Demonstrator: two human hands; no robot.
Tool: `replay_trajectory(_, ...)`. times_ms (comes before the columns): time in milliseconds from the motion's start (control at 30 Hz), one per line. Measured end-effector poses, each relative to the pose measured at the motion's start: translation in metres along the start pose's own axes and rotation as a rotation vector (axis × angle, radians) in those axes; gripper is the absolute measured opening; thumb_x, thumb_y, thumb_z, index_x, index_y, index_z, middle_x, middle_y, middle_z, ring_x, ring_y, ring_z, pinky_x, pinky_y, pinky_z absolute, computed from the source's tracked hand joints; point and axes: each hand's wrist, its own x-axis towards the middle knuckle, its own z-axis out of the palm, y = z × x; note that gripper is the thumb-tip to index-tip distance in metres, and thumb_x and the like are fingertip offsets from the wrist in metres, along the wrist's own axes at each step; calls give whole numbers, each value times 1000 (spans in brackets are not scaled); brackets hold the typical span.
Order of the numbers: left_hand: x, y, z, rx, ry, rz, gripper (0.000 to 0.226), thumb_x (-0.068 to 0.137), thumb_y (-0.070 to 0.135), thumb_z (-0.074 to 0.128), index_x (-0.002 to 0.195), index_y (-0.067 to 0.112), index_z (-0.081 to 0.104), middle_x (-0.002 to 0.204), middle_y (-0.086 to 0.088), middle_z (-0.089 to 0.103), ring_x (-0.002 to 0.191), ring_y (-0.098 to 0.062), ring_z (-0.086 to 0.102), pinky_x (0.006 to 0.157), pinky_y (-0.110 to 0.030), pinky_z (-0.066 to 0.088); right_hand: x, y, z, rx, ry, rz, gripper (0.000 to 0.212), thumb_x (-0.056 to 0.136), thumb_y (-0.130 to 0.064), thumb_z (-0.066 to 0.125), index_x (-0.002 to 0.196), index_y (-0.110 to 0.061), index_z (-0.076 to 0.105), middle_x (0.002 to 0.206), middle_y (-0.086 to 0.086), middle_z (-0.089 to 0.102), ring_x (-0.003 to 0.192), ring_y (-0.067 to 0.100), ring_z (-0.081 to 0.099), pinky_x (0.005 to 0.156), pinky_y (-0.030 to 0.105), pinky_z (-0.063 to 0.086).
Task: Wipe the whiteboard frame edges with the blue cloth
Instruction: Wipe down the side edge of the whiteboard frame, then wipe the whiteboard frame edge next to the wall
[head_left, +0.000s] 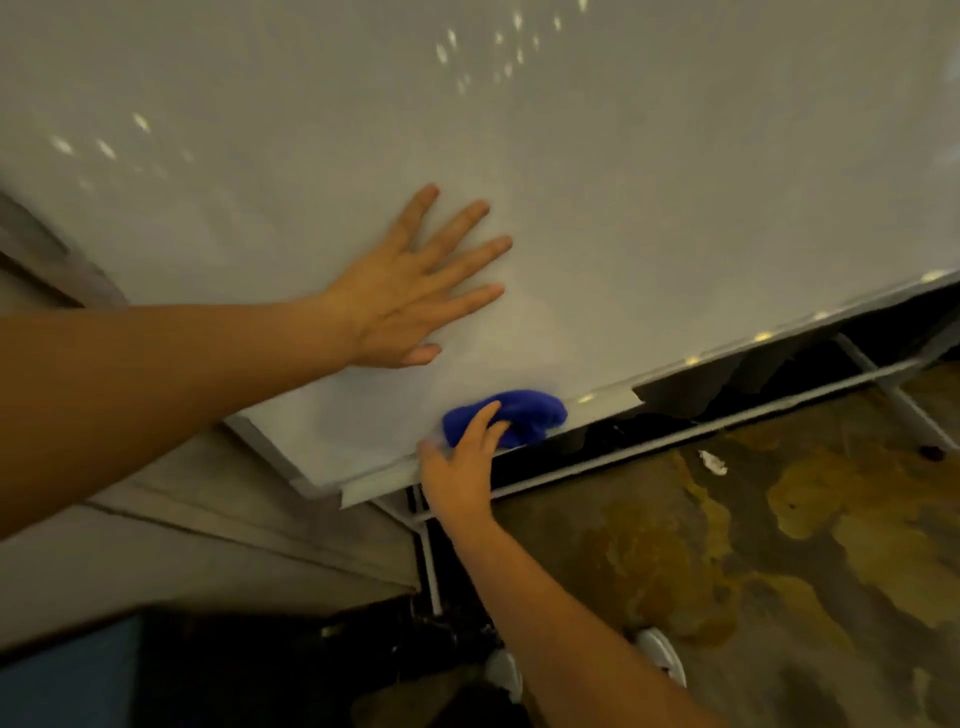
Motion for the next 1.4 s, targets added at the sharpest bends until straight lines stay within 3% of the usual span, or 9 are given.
replay_trajectory(133, -45, 11, 8, -57, -103, -140, 93, 87, 68, 39, 157, 26, -7, 162, -16, -25, 145, -51, -21, 110, -78, -4, -12, 19, 0, -267, -265, -86, 99, 94, -26, 62, 153, -19, -17, 160, 20, -22, 149, 36, 13, 113, 33, 26)
replay_trajectory(233, -72, 18, 3, -109, -203, -257, 94, 88, 66, 43, 156, 27, -9, 162, -14, -27, 145, -51, -23, 108, -80, -3, 1, 20, -32, -782, -399, -218, 90, 96, -30, 54, 155, -25, -14, 162, 25, -9, 127, 41, 49, 101, 40, 44)
replay_trajectory(333, -88, 27, -6, -200, -264, -428, 95, 86, 65, 48, 156, 31, -6, 163, -12, -24, 145, -53, -20, 107, -80, 0, 14, 6, -58, -1279, -536, -442, 84, 96, -29, 50, 155, -29, -10, 160, 29, 5, 114, 42, 58, 89, 46, 52)
replay_trajectory(467, -99, 61, -12, -378, -341, -738, 93, 85, 65, 48, 156, 36, -4, 164, -10, -22, 144, -56, -16, 108, -79, 11, 28, -15, -80, -1587, -668, -737, 72, 95, -23, 50, 155, -23, 11, 153, 27, 24, 120, 42, 50, 94, 47, 46)
replay_trajectory(600, -109, 130, -5, -651, -438, -1200, 92, 84, 68, 47, 154, 42, -7, 163, -7, -27, 145, -54, -17, 109, -77, 12, 54, -36, -94, -1788, -854, -1233, 62, 91, -23, 52, 147, -6, 31, 153, 21, 25, 137, 44, 28, 109, 52, 33)
replay_trajectory(667, -110, 167, -3, -816, -487, -1436, 90, 85, 70, 44, 153, 45, -10, 161, -5, -31, 145, -53, -17, 110, -77, 11, 72, -43, -97, -1872, -1081, -1446, 65, 98, -37, 40, 153, -7, 22, 163, 18, 10, 147, 42, 10, 120, 53, 12)
replay_trajectory(767, -107, 212, 0, -993, -511, -1672, 88, 85, 74, 37, 151, 46, -14, 160, -5, -33, 145, -53, -18, 112, -76, 7, 99, -53, -96, -2036, -1297, -1609, 81, 96, -67, 16, 157, -15, 1, 163, 11, -10, 149, 34, -17, 120, 49, -11)
replay_trajectory(1067, -94, 260, 11, -1245, -497, -2009, 84, 86, 78, 22, 151, 42, -15, 162, -9, -26, 145, -51, -20, 113, -72, 0, 113, -49, -45, -2338, -1095, -1862, 109, 81, -85, 5, 153, -4, -9, 163, 19, -11, 148, 36, -20, 118, 51, -8)
replay_trajectory(1400, -75, 280, 15, -1438, -497, -2339, 92, 77, 86, 2, 153, 37, -15, 162, -9, -26, 147, -48, -18, 116, -69, 1, 113, -57, 45, -2443, -1112, -2005, 112, 78, -87, 4, 154, -5, -4, 164, 17, -7, 148, 37, -21, 117, 54, -8)
